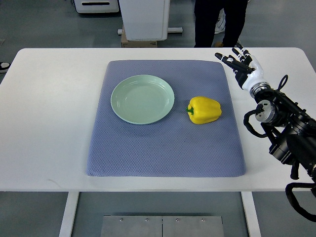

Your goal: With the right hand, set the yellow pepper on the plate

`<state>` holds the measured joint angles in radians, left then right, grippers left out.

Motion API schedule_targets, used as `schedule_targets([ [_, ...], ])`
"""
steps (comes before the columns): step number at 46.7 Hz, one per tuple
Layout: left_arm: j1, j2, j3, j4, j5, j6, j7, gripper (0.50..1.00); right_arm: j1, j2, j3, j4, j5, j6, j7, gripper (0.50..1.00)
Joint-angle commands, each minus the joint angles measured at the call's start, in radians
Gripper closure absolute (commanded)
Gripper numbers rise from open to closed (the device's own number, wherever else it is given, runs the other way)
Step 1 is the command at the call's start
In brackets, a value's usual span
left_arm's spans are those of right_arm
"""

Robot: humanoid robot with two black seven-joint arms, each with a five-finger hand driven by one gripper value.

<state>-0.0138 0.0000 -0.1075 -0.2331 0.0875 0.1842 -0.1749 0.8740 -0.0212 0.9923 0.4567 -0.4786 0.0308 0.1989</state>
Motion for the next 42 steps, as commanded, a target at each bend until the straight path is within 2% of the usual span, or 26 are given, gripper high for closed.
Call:
schedule_targets([
  [1, 0.000, 0.000, 0.002, 0.000, 0.000, 0.000, 0.000, 0.500, -0.001, 0.000, 0.000, -0.001, 0.000, 0.000, 0.000, 0.502],
  [42, 0.000, 0.000, 0.002, 0.000, 0.000, 0.000, 0.000, 0.500, 0.003, -0.003, -0.001, 0.000, 0.000, 0.001, 0.000, 0.500],
])
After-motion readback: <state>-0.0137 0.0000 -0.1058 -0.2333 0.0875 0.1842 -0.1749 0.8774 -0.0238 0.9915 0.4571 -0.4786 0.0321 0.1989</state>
